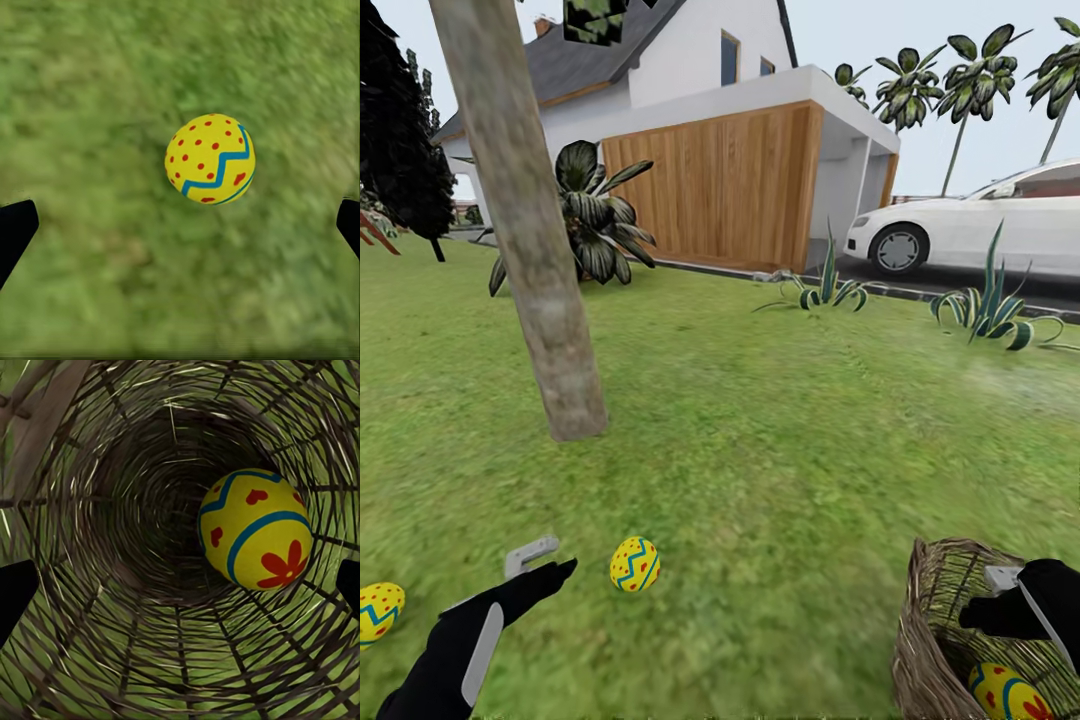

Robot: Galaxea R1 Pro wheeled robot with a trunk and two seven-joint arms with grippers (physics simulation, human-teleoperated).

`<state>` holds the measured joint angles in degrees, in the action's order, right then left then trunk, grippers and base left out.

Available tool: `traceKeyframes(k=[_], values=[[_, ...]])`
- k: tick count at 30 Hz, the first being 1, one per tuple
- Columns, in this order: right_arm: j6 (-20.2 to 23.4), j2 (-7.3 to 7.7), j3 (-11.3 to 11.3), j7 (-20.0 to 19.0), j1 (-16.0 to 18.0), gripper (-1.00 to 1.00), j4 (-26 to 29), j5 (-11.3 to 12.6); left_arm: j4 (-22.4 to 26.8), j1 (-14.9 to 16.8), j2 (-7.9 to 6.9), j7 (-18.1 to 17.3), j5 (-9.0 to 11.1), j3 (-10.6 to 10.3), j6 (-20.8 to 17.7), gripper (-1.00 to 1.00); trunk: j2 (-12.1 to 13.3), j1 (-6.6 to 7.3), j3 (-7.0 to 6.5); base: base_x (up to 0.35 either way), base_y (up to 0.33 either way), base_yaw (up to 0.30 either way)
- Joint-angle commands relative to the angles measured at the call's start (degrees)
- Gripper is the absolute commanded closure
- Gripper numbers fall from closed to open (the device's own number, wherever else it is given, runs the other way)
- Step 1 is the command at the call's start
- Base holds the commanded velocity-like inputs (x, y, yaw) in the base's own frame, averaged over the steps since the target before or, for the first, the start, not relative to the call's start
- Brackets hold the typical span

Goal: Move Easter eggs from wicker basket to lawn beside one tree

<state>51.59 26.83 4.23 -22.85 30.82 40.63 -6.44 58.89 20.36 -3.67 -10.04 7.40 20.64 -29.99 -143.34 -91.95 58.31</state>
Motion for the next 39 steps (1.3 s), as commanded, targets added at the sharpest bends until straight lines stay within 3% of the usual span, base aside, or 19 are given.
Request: traceKeyframes(k=[1,14,24,39], values=[[0.2,-0.02,0.2,-0.5,0.0,-1.0,0.1,-0.6,0.1,0.0,0.13,-0.1,0.5,0.1,-0.4,-1.0,0.0,-0.01,0.28,0.0,0.0,0.0],[0.2,0.32,0.2,-0.6,0.0,-1.0,0.1,-0.6,-0.5,0.0,0.71,-0.1,0.4,0.0,-0.3,-1.0,-0.2,-0.35,3.17,0.0,0.0,0.0],[0.2,0.42,0.2,-0.6,0.0,-1.0,0.1,-0.6,-2.6,0.0,1.43,-0.4,0.5,0.0,-0.3,-1.0,-0.2,-0.35,3.17,0.011,-0.002,0.0],[0.2,0.76,0.2,-0.7,0.0,-1.0,0.1,-0.6,-3.7,0.0,1.56,-0.4,0.8,0.1,-0.2,-1.0,-0.2,-0.35,3.17,0.299,-0.048,0.0]])
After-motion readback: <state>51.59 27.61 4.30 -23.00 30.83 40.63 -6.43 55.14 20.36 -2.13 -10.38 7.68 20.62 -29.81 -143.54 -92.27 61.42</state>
